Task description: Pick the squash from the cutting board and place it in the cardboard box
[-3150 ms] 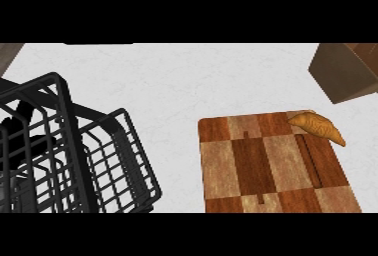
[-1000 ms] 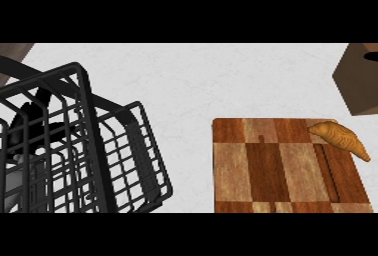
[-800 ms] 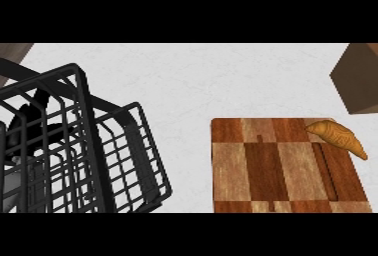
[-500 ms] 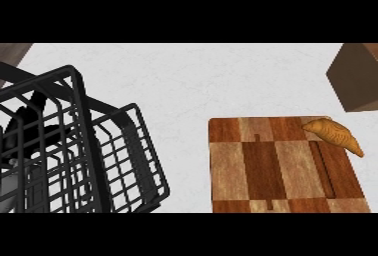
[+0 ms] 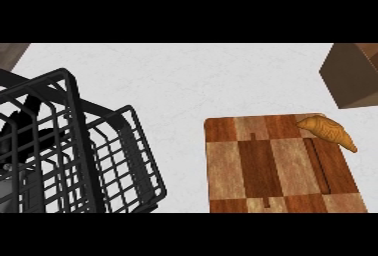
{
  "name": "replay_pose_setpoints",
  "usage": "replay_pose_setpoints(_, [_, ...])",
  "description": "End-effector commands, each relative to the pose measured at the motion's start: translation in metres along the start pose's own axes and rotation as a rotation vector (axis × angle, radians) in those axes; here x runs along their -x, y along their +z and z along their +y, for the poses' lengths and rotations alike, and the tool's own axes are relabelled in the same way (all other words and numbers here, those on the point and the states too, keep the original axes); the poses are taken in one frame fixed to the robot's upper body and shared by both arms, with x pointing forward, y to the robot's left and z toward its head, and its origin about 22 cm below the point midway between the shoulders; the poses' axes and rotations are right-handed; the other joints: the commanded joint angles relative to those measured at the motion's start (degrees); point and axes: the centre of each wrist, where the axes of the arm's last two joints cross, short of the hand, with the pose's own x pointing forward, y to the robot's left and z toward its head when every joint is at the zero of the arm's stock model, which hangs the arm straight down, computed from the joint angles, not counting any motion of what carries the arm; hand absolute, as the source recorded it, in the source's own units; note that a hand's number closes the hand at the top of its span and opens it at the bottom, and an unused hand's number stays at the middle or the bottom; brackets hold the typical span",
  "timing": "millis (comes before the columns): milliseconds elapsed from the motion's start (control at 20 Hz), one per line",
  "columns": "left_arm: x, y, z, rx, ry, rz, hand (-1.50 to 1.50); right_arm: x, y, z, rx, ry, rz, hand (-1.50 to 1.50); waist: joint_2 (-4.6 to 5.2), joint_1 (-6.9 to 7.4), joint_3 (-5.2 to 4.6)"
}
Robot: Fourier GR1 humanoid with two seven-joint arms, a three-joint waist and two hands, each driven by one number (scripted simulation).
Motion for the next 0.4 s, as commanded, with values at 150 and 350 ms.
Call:
replay_pose_setpoints(150, [0.031,0.02,-0.009,-0.001,-0.006,0.104,0.0,0.011,0.019,-0.063,-0.011,0.043,0.012,-1.5,0.2,-0.27,-0.64])
replay_pose_setpoints(350, [0.022,0.009,0.006,-0.012,0.006,0.092,0.0,0.031,0.038,-0.083,-0.08,0.09,0.014,-1.5,0.43,-0.76,-0.44])
